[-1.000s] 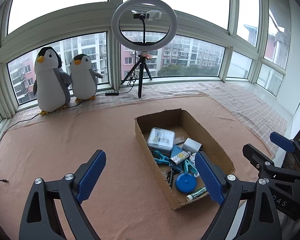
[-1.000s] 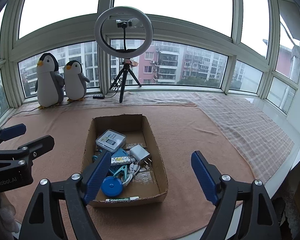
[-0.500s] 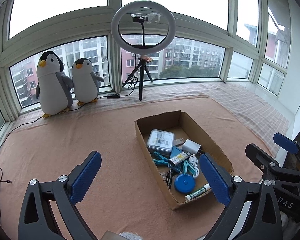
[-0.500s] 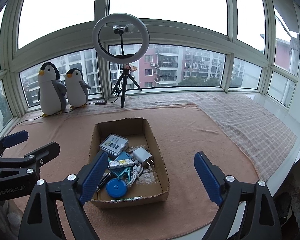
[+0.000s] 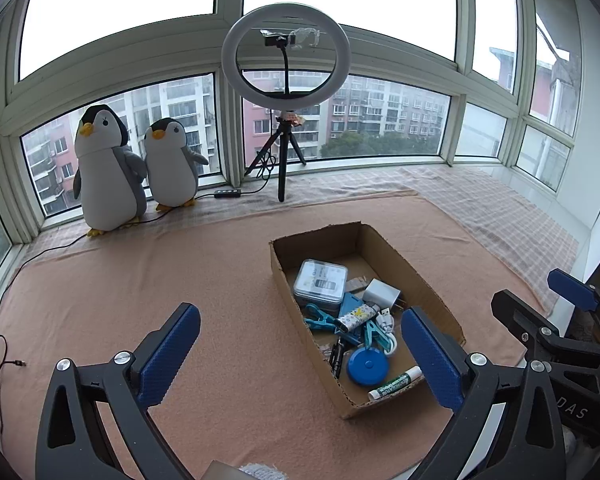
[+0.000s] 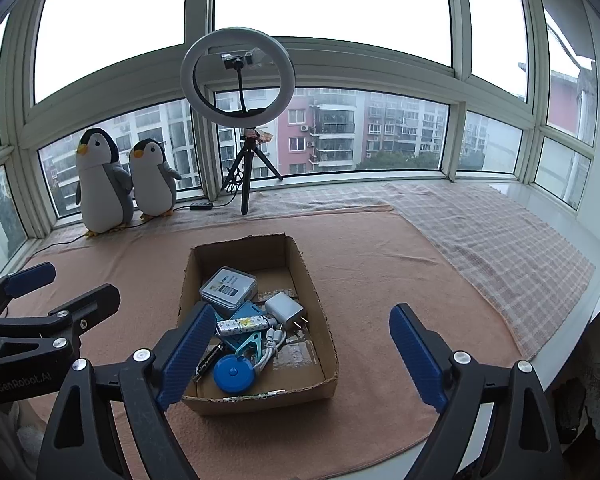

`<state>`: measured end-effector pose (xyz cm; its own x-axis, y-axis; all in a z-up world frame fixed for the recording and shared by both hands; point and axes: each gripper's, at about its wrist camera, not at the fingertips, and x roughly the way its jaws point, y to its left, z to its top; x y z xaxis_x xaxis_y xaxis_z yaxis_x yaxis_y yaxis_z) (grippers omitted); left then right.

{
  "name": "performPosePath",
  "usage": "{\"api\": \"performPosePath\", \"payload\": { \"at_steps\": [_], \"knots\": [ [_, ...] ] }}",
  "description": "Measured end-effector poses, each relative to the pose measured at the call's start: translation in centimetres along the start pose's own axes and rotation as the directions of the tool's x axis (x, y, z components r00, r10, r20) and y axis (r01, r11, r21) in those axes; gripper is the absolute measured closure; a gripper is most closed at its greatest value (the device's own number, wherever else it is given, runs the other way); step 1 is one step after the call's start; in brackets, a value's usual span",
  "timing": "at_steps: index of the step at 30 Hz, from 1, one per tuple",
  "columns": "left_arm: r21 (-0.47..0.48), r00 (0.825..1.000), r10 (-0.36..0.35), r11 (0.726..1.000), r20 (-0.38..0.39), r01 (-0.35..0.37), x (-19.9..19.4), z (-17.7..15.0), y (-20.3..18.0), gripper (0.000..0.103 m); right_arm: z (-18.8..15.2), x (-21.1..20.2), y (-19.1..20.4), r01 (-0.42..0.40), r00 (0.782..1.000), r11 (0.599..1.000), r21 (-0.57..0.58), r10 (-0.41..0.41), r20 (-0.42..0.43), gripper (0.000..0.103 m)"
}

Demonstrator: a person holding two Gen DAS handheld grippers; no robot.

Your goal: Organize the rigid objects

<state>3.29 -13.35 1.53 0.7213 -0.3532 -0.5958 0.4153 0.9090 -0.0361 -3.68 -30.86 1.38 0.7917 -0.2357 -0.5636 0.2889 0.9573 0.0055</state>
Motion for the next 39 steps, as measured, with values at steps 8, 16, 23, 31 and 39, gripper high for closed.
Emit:
{"api": "performPosePath", "payload": {
  "at_steps": [8,16,23,31,39],
  "knots": [
    [-0.001,1.000,0.004,1.000,-0.007,-0.004,0.2,0.0,0.2,0.001,-0.1,0.0,-0.1,0.001,1.000,1.000,0.002,-0.001,0.000,0.016],
    [0.001,1.000,0.004,1.000,-0.012,-0.004,0.4,0.1,0.1,0.001,-0.1,0.2,-0.1,0.002,1.000,1.000,0.003,-0.002,-0.003,0.016],
    [0.002,1.000,0.003,1.000,-0.019,-0.003,0.7,0.1,0.2,0.001,-0.2,0.4,-0.3,0.003,1.000,1.000,0.008,-0.003,-0.009,0.016],
    [0.003,1.000,-0.002,1.000,-0.023,0.002,0.9,0.1,0.1,0.001,-0.3,0.6,-0.4,0.001,1.000,1.000,0.010,-0.001,-0.018,0.016],
    [0.003,0.999,-0.013,1.000,-0.034,0.013,1.1,-0.1,0.0,0.001,-0.4,0.8,-0.4,0.002,1.000,1.000,0.011,-0.002,-0.022,0.016]
  ]
}}
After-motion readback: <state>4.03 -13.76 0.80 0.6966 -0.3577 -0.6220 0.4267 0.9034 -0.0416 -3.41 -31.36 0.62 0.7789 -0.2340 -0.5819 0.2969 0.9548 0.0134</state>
